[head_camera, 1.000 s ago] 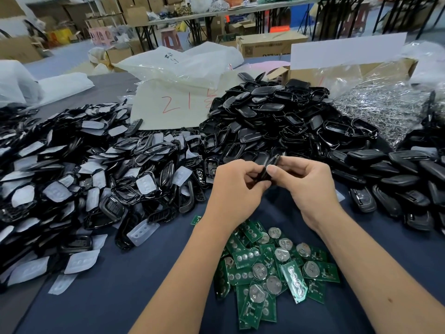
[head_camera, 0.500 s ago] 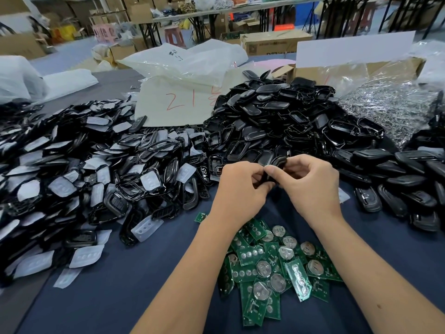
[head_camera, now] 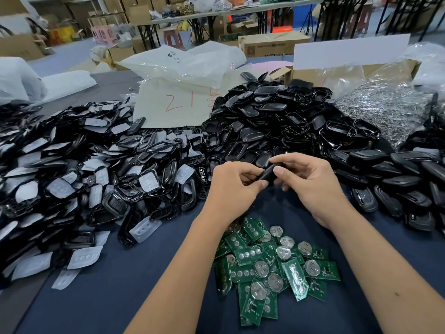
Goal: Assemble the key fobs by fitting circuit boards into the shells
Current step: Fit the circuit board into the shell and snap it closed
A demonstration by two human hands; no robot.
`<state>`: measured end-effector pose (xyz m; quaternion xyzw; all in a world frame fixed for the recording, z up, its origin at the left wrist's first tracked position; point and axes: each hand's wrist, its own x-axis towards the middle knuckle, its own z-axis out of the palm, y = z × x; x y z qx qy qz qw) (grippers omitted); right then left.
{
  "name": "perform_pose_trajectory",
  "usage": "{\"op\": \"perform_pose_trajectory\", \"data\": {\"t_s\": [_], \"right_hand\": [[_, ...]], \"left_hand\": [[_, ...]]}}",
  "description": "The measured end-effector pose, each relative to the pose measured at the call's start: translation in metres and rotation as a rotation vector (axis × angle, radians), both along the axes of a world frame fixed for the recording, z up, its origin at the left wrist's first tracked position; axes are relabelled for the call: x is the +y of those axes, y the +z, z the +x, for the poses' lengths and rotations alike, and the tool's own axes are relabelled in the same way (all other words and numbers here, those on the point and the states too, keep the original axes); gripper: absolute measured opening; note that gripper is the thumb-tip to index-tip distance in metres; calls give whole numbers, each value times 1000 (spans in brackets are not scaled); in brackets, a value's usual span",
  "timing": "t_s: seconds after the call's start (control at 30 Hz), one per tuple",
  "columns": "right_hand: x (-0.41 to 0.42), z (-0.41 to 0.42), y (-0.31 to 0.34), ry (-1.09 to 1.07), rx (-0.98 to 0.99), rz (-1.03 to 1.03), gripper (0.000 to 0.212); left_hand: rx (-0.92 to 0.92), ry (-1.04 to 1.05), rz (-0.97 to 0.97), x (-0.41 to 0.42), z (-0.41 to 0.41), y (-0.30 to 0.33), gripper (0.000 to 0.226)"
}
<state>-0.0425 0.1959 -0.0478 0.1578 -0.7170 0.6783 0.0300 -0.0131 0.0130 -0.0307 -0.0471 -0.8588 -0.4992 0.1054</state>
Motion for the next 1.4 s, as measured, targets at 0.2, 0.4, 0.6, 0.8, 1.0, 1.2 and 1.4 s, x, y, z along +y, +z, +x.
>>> {"op": "perform_pose_trajectory", "data": {"t_s": [0.2, 0.4, 0.6, 0.8, 1.0, 1.2, 1.4], "right_hand": [[1, -2, -1, 33, -32, -70, 22], [1, -1, 0, 39, -43, -88, 21], [2, -1, 0, 54, -62, -81, 20], [3, 0, -1, 43, -42, 16, 27], [2, 1, 0, 47, -40, 23, 27], [-1, 4, 3, 13, 41, 114, 25], [-5, 7, 5, -7, 150, 227, 21]], "left_hand": [[11, 49, 76, -6, -4, -1, 22], [34, 67, 106, -8, -5, -2, 26], [12, 59, 87, -9, -5, -1, 26], [-21, 38, 56, -11, -5, 0, 19], [-2, 12, 50, -12, -4, 1, 20], [87, 3, -67, -12, -3, 1, 22], [201, -31, -173, -7, 1, 2, 39]]}}
